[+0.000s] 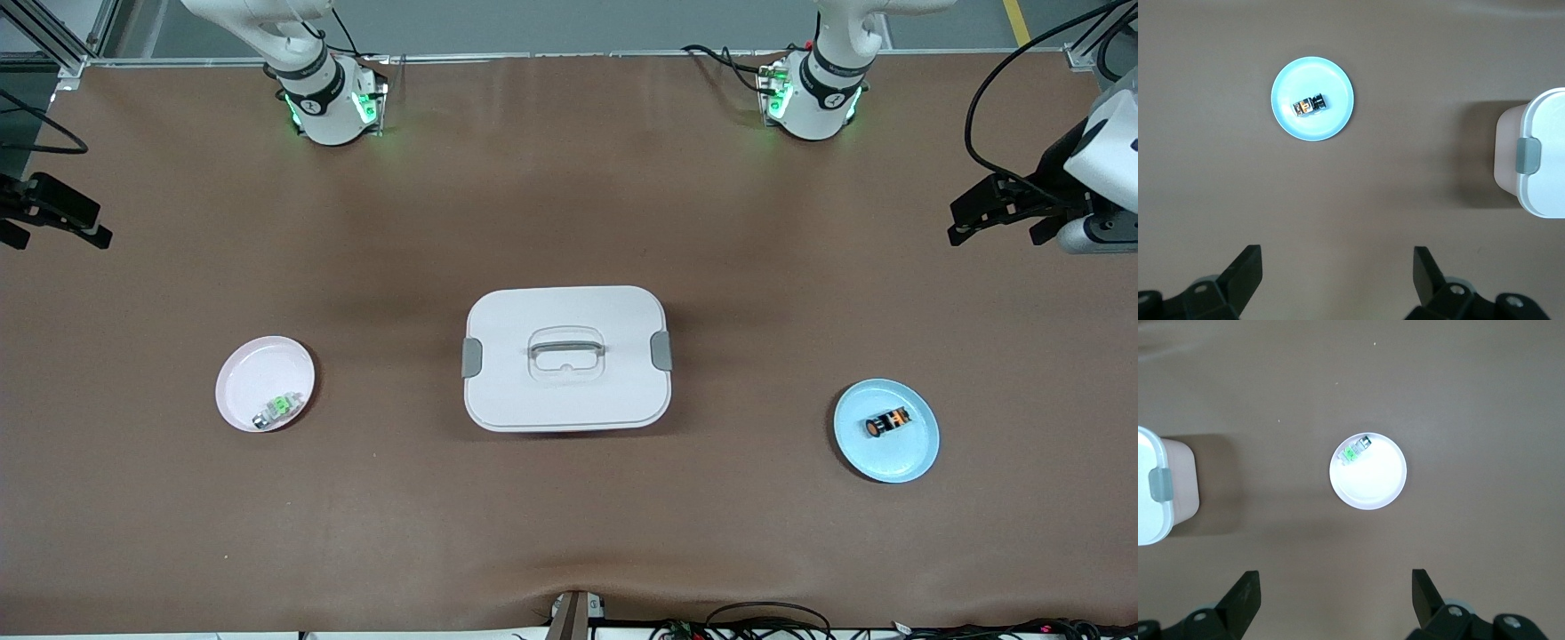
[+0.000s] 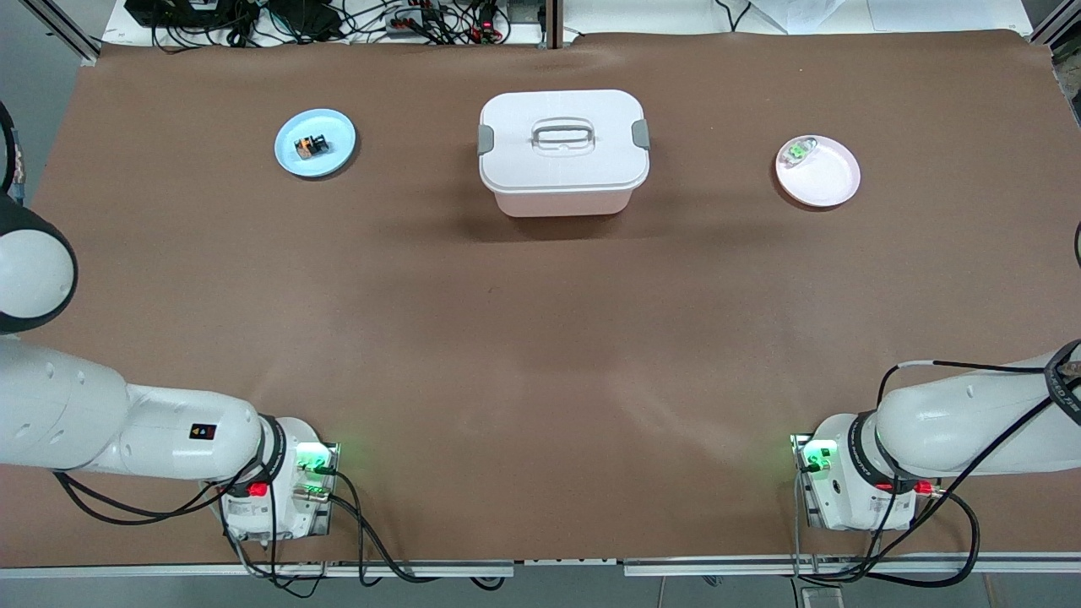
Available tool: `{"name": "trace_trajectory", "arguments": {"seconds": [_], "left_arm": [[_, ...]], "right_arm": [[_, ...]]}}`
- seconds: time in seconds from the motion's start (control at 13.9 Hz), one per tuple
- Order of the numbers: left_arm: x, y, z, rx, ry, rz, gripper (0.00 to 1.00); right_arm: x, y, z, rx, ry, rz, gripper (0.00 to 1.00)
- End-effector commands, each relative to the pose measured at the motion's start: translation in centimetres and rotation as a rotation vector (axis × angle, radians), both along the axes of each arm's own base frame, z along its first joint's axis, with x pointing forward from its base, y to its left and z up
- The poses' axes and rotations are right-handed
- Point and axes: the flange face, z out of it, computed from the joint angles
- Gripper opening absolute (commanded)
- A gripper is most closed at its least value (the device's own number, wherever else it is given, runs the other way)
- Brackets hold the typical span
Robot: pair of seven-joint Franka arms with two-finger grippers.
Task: Transfer orange switch to right arm and place
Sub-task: 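Move the left gripper toward the light-blue plate with the orange switch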
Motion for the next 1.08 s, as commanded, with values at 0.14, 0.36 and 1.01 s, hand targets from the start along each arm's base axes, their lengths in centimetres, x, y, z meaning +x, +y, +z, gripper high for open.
{"name": "trace_trajectory", "arguments": {"seconds": [0.14,0.36,1.01], "left_arm": [[0.1,0.0,0.5,0.002,0.002,0.001,1.0],[0.3,0.4,0.4,0.002,0.001,0.006,1.0],[3.2,1.5,-2.8,0.002,-0.001,0.034,1.0]], "right_arm": [[1.5,-0.3,-1.8,-0.005,-0.003,0.001,1.0],[2.1,-0.3,-2.2,-0.003,-0.012,0.0,1.0],[1.6,-0.8,-0.2,0.01,-0.04,-0.021,1.0]]}}
